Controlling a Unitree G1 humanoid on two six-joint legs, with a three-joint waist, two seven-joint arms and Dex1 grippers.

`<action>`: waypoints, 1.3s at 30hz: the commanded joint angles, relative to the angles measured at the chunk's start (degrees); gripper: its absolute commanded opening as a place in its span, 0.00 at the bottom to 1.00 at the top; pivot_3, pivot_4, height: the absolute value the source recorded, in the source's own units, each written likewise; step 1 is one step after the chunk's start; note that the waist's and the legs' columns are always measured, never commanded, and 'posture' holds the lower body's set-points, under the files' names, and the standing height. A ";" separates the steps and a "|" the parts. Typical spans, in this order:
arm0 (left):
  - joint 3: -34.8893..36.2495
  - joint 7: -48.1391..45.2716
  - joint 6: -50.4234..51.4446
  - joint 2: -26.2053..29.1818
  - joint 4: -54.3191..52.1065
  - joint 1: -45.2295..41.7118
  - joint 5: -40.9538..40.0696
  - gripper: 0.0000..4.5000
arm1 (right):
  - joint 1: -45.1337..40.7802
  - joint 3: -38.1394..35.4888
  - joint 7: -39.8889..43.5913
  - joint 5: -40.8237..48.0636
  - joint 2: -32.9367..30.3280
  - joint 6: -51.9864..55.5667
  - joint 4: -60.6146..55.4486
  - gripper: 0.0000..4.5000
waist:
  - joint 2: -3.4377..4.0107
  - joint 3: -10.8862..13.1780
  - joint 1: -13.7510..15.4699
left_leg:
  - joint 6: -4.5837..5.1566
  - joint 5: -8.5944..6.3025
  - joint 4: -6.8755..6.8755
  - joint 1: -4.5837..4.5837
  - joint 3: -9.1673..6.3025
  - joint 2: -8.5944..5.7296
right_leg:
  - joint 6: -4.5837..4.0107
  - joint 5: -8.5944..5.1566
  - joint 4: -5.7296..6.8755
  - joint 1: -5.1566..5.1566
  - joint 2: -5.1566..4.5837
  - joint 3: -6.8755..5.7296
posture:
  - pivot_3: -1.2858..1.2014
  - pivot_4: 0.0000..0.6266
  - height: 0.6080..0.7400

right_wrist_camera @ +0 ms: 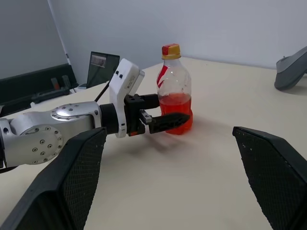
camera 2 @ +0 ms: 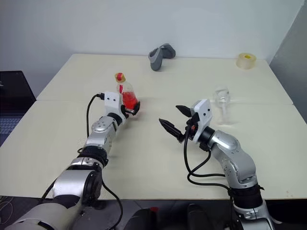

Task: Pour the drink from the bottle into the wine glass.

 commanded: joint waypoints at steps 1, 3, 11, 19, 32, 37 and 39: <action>0.94 2.07 -2.45 0.87 3.00 -3.18 0.54 1.00 | -1.21 -0.16 0.07 0.82 0.01 -0.19 -2.43 1.00 | 0.00 0.00 0.00 | 0.00 0.00 0.00 -0.01 -0.04 -0.04 | 0.00 0.00 0.00 0.00 -0.03 -0.03 | 0.52 0.24 1.00; 0.96 3.10 -2.94 1.17 4.92 -4.43 0.88 1.00 | -1.33 -0.04 0.14 0.78 0.02 -0.22 -2.31 1.00 | 0.00 0.00 -0.01 | 0.01 0.00 0.00 -0.03 -0.08 -0.09 | 0.01 0.00 0.00 0.00 -0.08 -0.05 | 0.52 0.24 1.00; 1.99 3.97 -2.02 0.68 9.74 -8.29 0.62 1.00 | -1.71 0.36 0.07 0.74 0.39 -0.36 -2.10 1.00 | 0.00 0.00 -0.01 | 0.01 0.02 0.00 -0.06 -0.21 -0.18 | 0.01 -0.01 0.00 0.00 -0.15 -0.16 | 0.52 0.24 1.00; 1.39 3.02 -1.45 -0.41 11.61 -10.78 1.97 0.55 | -1.50 0.75 -0.81 0.37 1.19 -0.87 -2.43 1.00 | 0.00 0.00 -0.03 | 0.00 0.04 0.00 -0.08 -0.23 -0.22 | 0.02 -0.01 0.00 0.00 -0.18 -0.18 | 0.52 0.24 1.00; 0.47 -15.65 -4.81 -1.15 -3.02 -2.76 -2.13 0.43 | 0.40 -0.43 -0.52 1.83 -0.63 -0.44 -6.67 1.00 | 0.01 0.01 -0.05 | -0.05 0.07 -0.01 -0.11 -0.23 -0.22 | 0.02 -0.01 -0.03 -0.01 -0.20 -0.18 | 0.52 0.24 1.00; -5.45 -29.91 9.07 0.12 -32.89 11.84 -7.76 0.43 | 1.88 -2.25 1.43 5.83 -5.69 3.81 -11.41 1.00 | 0.02 0.02 -0.17 | -0.12 0.11 -0.03 -0.11 -0.23 -0.19 | 0.01 -0.01 -0.05 -0.01 -0.23 -0.10 | 0.52 0.24 1.00; -7.65 -34.48 15.13 1.71 -42.48 16.33 -10.23 0.43 | 1.97 -3.39 2.76 8.64 -8.42 6.38 -13.62 1.00 | 0.03 0.02 -0.21 | -0.16 0.13 -0.02 -0.12 -0.26 -0.18 | 0.01 -0.01 -0.03 -0.01 -0.24 -0.04 | 0.52 0.24 1.00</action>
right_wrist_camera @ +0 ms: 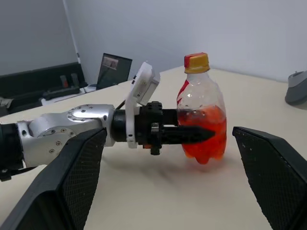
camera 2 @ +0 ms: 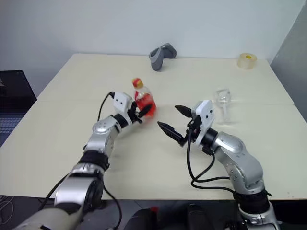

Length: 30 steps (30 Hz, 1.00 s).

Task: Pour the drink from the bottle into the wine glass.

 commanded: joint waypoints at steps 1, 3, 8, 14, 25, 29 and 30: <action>-3.47 -8.58 10.04 3.14 -18.22 4.63 -5.52 0.43 | -0.51 -2.78 2.42 5.19 -4.23 4.10 -6.39 1.00 | 0.01 0.01 -0.02 | 0.00 0.00 -0.01 0.01 -0.01 0.00 | 0.00 0.00 0.02 0.00 0.00 0.03 | 0.52 0.24 1.00; -4.57 -10.88 14.07 4.53 -22.98 6.67 -7.01 0.42 | -1.08 -3.60 2.76 8.21 -6.52 7.35 -8.16 1.00 | 0.02 0.01 0.02 | 0.03 0.02 -0.01 0.01 -0.13 0.00 | -0.01 -0.01 0.05 0.02 0.01 0.00 | 0.52 0.24 1.00; -6.79 -15.41 20.04 7.24 -28.39 8.72 -8.96 0.40 | -4.37 -4.37 2.82 13.58 -8.37 10.75 -9.36 1.00 | 0.02 0.01 0.01 | 0.10 0.05 -0.02 0.03 -0.24 -0.02 | -0.01 -0.01 0.08 0.09 0.04 -0.08 | 0.52 0.24 1.00; -10.15 -17.13 17.98 8.50 -29.18 9.44 -6.22 0.38 | -11.24 -1.53 1.71 10.14 -6.98 10.88 -2.64 1.00 | 0.02 0.01 0.04 | 0.11 0.06 -0.03 0.02 -0.24 -0.04 | -0.01 -0.01 0.02 0.10 0.04 -0.10 | 0.52 0.24 1.00; -12.46 -16.99 13.10 8.90 -29.57 10.46 -3.17 0.38 | -17.85 3.57 2.82 5.08 -5.17 10.42 4.24 1.00 | 0.03 0.02 0.07 | 0.12 0.06 -0.05 -0.02 -0.25 -0.03 | -0.02 -0.01 -0.03 0.08 0.02 -0.08 | 0.52 0.24 1.00; -12.63 -17.12 12.37 8.95 -29.23 10.56 -2.68 0.38 | -17.67 4.52 3.73 4.03 -5.71 10.68 4.12 1.00 | 0.03 0.02 0.07 | 0.12 0.06 -0.05 -0.02 -0.26 -0.03 | -0.02 -0.01 -0.03 0.08 0.02 -0.09 | 0.52 0.24 1.00; -12.65 -17.17 12.20 8.96 -29.18 10.63 -2.58 0.38 | -17.59 4.59 3.83 3.85 -5.76 10.65 4.07 1.00 | 0.04 0.02 0.07 | 0.12 0.06 -0.05 -0.02 -0.26 -0.03 | -0.02 -0.01 -0.03 0.08 0.02 -0.09 | 0.52 0.24 1.00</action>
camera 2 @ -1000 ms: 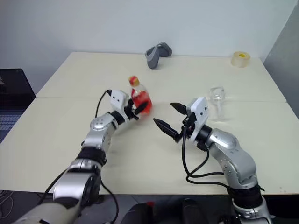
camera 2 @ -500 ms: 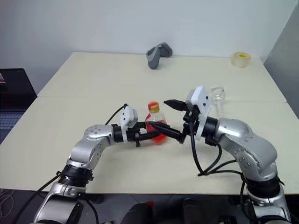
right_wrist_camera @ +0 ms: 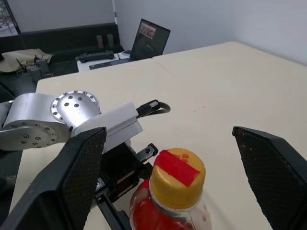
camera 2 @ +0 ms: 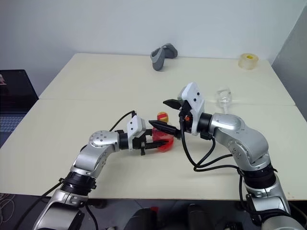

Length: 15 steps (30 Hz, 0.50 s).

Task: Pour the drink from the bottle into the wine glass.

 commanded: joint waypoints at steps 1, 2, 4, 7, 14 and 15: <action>0.23 -0.09 -1.80 0.35 -1.85 -0.45 0.05 0.38 | -1.04 0.09 1.10 -0.73 -0.45 -0.41 -1.11 0.96 | 0.00 0.00 0.00 | 0.00 0.00 0.00 0.00 0.00 0.00 | 0.00 0.00 0.00 0.00 0.00 0.00 | 0.52 0.24 1.00; 0.19 -0.11 -1.99 0.37 -1.75 -0.36 0.16 0.38 | -1.01 0.19 1.09 -1.12 -0.51 -0.60 -1.15 0.91 | 0.00 0.00 0.00 | 0.00 0.00 0.00 0.00 0.00 0.00 | 0.00 0.00 0.00 0.00 0.00 0.00 | 0.52 0.24 1.00; 0.03 -0.22 -2.76 0.37 -1.11 -0.20 0.59 0.38 | -0.93 0.39 1.27 -1.87 -0.63 -1.13 -1.29 0.79 | 0.00 0.00 0.00 | 0.00 0.00 0.00 0.00 -0.01 0.00 | 0.00 0.00 0.00 0.00 0.00 0.00 | 0.52 0.24 1.00; 0.00 -0.31 -3.44 0.29 -0.48 -0.12 0.86 0.38 | -0.79 0.61 1.71 -2.85 -0.64 -1.49 -1.43 0.55 | 0.00 0.00 0.01 | 0.00 0.00 0.00 0.00 0.00 0.00 | 0.00 0.00 0.00 0.00 0.00 0.00 | 0.52 0.24 1.00; 0.07 -0.49 -4.43 -0.06 0.56 -0.47 1.36 0.38 | 0.43 3.09 4.22 -6.84 -2.33 -4.77 -1.67 0.00 | 0.00 0.00 0.00 | 0.01 0.00 0.00 0.01 0.00 0.00 | 0.00 0.00 0.00 0.00 0.00 -0.01 | 0.52 0.24 1.00; 0.06 -0.48 -4.40 -0.08 0.46 -0.46 1.36 0.38 | 0.48 3.15 4.54 -7.10 -2.44 -5.08 -1.58 0.00 | 0.00 0.00 0.01 | 0.01 0.00 0.00 0.01 0.01 0.00 | 0.00 0.00 0.00 0.00 0.00 -0.02 | 0.52 0.24 1.00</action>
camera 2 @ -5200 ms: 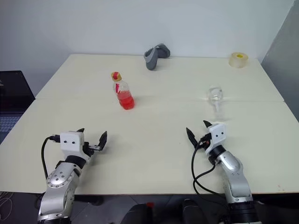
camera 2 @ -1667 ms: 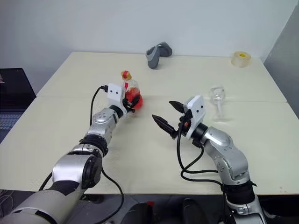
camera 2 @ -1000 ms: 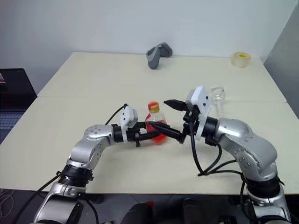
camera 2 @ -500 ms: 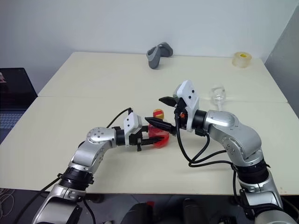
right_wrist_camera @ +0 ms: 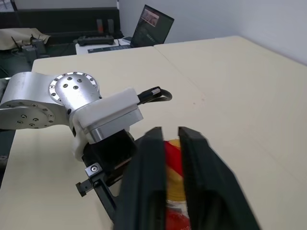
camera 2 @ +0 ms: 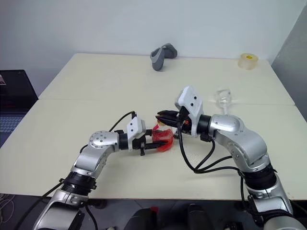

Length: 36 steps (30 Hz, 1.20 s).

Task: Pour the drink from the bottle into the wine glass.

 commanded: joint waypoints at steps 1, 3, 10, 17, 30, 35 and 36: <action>0.08 0.02 -1.50 -0.03 -1.41 -0.52 -0.16 0.38 | -0.03 0.47 1.33 -1.61 -0.71 -1.95 -0.86 0.00 | 0.00 0.00 0.01 | 0.00 0.00 0.00 0.00 -0.01 0.00 | 0.00 0.00 0.00 0.00 0.00 0.00 | 0.52 0.24 1.00; 0.02 0.05 -1.43 -0.07 -1.65 -0.56 -0.14 0.38 | -0.29 0.11 1.78 -1.71 -0.47 -2.38 -0.17 0.00 | 0.00 0.00 0.01 | 0.00 0.00 0.00 0.00 -0.02 0.00 | 0.00 0.00 0.00 0.00 0.00 0.00 | 0.52 0.24 1.00; 0.06 0.55 -1.75 0.10 -2.10 -0.71 0.33 0.38 | -2.18 -7.28 2.95 5.96 1.29 0.52 0.87 0.14 | 0.00 0.00 0.04 | 0.00 0.00 0.00 -0.01 -0.02 0.00 | 0.00 0.00 0.00 0.00 0.00 0.01 | 0.52 0.24 1.00; -0.43 0.58 -2.94 0.34 -2.41 -0.53 1.58 0.38 | -0.77 -3.94 5.16 4.07 -3.36 1.92 -2.08 0.61 | 0.00 0.00 0.06 | 0.00 0.00 0.00 0.00 -0.02 0.00 | 0.00 0.00 0.00 0.00 0.00 0.00 | 0.52 0.24 1.00; -0.53 0.50 -3.18 0.07 -2.07 -0.99 2.15 0.38 | -0.68 -0.15 3.59 -2.18 -1.78 -1.64 -1.02 0.61 | 0.00 0.00 0.03 | 0.01 0.00 0.00 0.00 -0.02 0.00 | 0.00 0.00 0.00 0.00 0.00 0.00 | 0.52 0.24 1.00; -0.56 0.62 -3.14 -0.04 -2.10 -0.96 2.24 0.38 | -0.59 -0.21 3.82 -2.53 -1.25 -1.60 -0.55 0.40 | 0.00 0.00 0.04 | 0.01 0.00 0.00 0.00 -0.03 0.00 | 0.00 0.00 0.00 0.00 0.00 0.00 | 0.52 0.24 1.00; -0.58 0.64 -3.16 -0.05 -2.13 -0.93 2.28 0.38 | -0.54 -0.27 3.86 -2.53 -1.13 -1.53 -0.48 0.31 | 0.00 0.00 0.04 | 0.01 0.00 0.00 0.00 -0.03 0.00 | 0.00 0.00 0.00 0.00 0.00 0.00 | 0.52 0.24 1.00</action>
